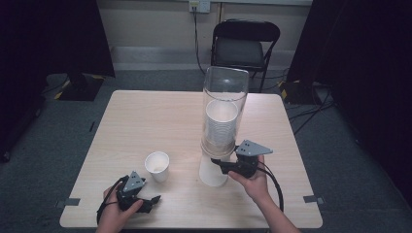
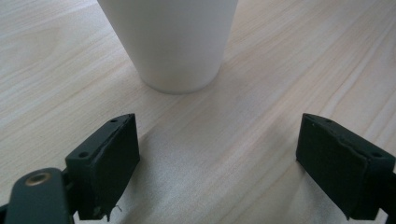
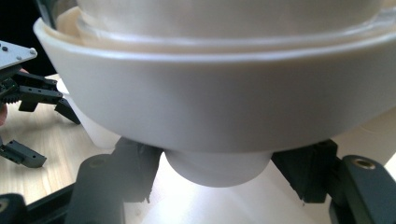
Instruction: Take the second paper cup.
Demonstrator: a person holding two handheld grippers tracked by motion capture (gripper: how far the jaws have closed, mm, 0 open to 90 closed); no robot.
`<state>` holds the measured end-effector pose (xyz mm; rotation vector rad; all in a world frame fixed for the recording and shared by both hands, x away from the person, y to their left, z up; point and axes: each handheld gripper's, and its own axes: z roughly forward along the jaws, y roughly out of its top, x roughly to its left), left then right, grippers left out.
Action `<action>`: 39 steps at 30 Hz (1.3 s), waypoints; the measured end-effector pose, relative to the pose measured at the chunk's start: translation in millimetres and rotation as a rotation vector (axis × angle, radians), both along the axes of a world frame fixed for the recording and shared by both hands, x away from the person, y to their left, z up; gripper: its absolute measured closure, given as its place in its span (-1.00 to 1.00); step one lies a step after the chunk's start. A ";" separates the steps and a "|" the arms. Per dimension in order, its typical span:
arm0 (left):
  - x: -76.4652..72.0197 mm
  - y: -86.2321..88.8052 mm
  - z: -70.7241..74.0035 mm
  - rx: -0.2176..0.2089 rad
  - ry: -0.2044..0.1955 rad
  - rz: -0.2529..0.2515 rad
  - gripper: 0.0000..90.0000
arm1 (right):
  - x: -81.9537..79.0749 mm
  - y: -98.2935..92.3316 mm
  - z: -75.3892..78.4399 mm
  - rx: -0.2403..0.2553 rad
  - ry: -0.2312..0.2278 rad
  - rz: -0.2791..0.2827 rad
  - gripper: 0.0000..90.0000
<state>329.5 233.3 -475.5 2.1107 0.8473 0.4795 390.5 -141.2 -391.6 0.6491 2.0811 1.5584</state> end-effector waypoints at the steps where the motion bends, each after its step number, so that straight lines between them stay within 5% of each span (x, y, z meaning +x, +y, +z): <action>1: 0.0 0.0 0.0 0.000 0.000 0.000 -0.72 | -0.3 -0.3 0.3 -0.012 -0.004 -0.004 -0.20; 25: 0.0 -0.1 0.0 -0.001 0.000 0.001 -0.72 | -0.6 -0.8 -5.3 0.016 -0.002 0.002 -0.20; 26: 0.0 -0.1 0.0 -0.001 0.000 0.001 -0.72 | -0.2 -0.4 -7.7 0.009 0.012 0.004 -0.18; 28: 0.0 -0.1 0.0 -0.001 0.001 0.001 -0.72 | 5.4 0.5 -30.2 -0.166 0.097 -0.017 -0.17; 29: 0.1 0.0 0.0 -0.001 0.002 0.001 -0.72 | 5.4 0.5 -30.2 -0.166 0.097 -0.017 -0.17; 30: 0.3 -0.1 0.0 0.002 0.004 -0.007 -0.74 | 7.3 -3.8 -48.2 -0.235 0.139 -0.015 -0.18; 34: 0.6 -0.1 0.0 0.003 0.004 -0.011 -0.76 | 7.4 -9.6 -37.7 -0.166 0.126 0.008 -0.18; 36: 0.8 -0.3 -0.2 0.002 0.002 -0.013 -0.76 | 6.5 -2.9 -43.1 -0.241 0.123 0.035 -0.19; 39: 0.7 -0.3 -0.2 0.004 0.002 -0.013 -0.76 | 6.4 -3.1 -45.9 -0.243 0.140 0.043 -0.19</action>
